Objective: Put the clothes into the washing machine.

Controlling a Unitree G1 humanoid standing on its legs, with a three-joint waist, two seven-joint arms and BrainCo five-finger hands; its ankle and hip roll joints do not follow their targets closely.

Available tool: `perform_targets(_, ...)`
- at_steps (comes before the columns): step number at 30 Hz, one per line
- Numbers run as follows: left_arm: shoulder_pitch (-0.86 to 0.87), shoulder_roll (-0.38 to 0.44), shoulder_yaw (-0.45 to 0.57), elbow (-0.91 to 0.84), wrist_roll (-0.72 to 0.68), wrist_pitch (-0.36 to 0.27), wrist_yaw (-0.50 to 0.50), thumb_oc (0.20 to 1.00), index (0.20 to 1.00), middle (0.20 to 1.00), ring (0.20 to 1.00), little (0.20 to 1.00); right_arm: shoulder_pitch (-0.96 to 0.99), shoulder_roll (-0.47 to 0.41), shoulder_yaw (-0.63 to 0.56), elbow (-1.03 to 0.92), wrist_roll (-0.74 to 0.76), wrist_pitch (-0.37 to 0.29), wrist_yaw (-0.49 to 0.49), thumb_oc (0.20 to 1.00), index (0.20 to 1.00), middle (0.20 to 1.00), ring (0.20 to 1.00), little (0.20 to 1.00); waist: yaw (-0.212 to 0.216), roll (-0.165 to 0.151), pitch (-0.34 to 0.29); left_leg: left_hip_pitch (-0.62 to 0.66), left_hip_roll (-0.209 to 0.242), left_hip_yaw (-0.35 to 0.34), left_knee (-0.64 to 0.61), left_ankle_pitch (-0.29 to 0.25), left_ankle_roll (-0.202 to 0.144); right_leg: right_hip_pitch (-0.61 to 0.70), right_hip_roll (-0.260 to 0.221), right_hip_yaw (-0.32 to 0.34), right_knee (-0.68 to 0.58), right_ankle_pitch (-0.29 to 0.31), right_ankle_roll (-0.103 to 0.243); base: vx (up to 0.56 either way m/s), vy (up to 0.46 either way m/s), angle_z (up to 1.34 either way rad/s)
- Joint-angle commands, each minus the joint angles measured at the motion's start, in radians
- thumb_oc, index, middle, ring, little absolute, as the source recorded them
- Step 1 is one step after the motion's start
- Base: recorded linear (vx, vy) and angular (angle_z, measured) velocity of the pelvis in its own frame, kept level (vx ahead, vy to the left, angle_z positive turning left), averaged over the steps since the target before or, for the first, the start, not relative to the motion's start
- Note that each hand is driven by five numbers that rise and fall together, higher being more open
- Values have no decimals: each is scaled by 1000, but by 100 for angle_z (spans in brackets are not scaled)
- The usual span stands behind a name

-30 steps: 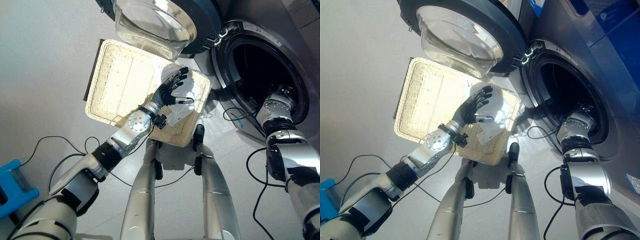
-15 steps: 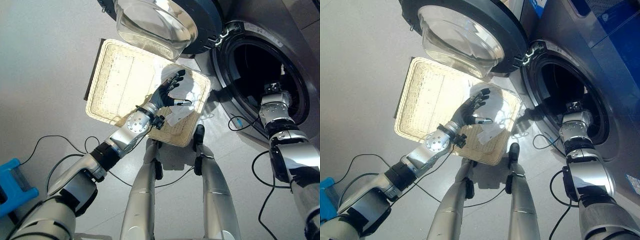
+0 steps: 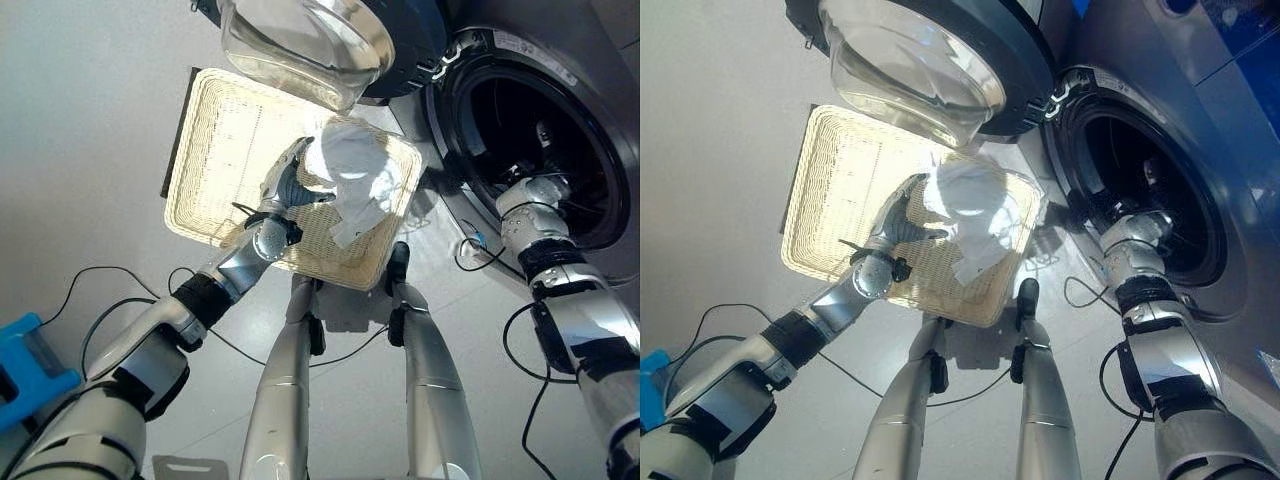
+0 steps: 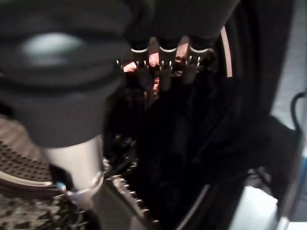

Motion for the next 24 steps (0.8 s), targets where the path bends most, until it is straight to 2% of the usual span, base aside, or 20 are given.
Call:
perform_targets(1,-40,-50,9,22,103,33,20,1000,1000,1000,1000,1000,29,-7,25,-91,-51,-60,-56,1000,1000,1000,1000,1000,-26,31,-20,5,-57,43,114,-134,-29,37,31,-90,-44,68,71,-2,41,-5)
perform_targets(5,-69,-109,-16,108,166,77,5,1000,1000,1000,1000,1000,72,61,54,-188,-140,-85,-117,1000,1000,1000,1000,1000,-56,23,-20,-10,-47,63,113,-127,-36,17,44,-68,-48,74,71,-5,49,-4)
perform_targets(7,-81,-141,-17,141,182,94,-6,1000,1000,1000,1000,1000,90,89,83,-252,-240,-69,-167,1000,1000,1000,1000,1000,-72,18,-20,-16,-42,76,109,-123,-40,7,52,-55,-53,79,71,-6,54,-16)
perform_targets(10,-91,-162,-19,163,232,98,-3,1000,1000,1000,1000,1000,107,99,108,-304,-336,-46,-186,1000,1000,1000,1000,1000,-86,15,-20,-21,-39,86,108,-120,-43,-2,59,-43,-58,83,71,1,35,-8)
perform_targets(11,-92,-168,-21,168,255,101,0,1000,1000,1000,1000,1000,112,104,113,-314,-347,-43,-184,1000,1000,1000,1000,1000,-89,15,-20,-23,-38,88,109,-119,-45,-5,61,-40,-59,83,71,3,35,-6)
perform_targets(14,-111,-175,-40,200,453,129,18,1000,1000,1000,1000,1000,154,132,129,-357,-365,-71,-175,1000,1000,1000,1000,1000,-107,13,-20,-23,-30,104,104,-116,-53,-10,70,-25,-63,84,70,5,38,-11)
perform_targets(16,-130,-160,-69,215,573,119,62,1000,1000,1000,1000,1000,183,143,140,-377,-348,-98,-154,1000,1000,1000,1000,1000,-116,10,-20,-23,-25,111,103,-116,-56,-11,74,-18,-65,82,69,0,34,-12)
perform_targets(18,-139,-154,-81,226,608,111,90,1000,1000,1000,1000,1000,195,146,144,-386,-335,-107,-135,1000,1000,1000,1000,1000,-121,9,-20,-22,-23,115,103,-116,-58,-12,75,-14,-65,81,69,3,42,-5)
perform_targets(20,-174,-131,-137,297,718,143,153,1000,1000,1000,1000,1000,255,158,171,-409,-297,-153,-66,1000,1000,1000,1000,1000,-146,10,-20,-18,-13,137,97,-111,-70,-15,79,4,-75,81,67,3,119,-9)
perform_targets(24,-197,-129,-185,406,757,165,160,1000,1000,1000,1000,1000,280,168,208,-424,-299,-178,-31,1000,1000,1000,1000,1000,-168,14,-20,-17,-6,163,89,-101,-79,-20,81,20,-87,86,66,-1,93,-28)
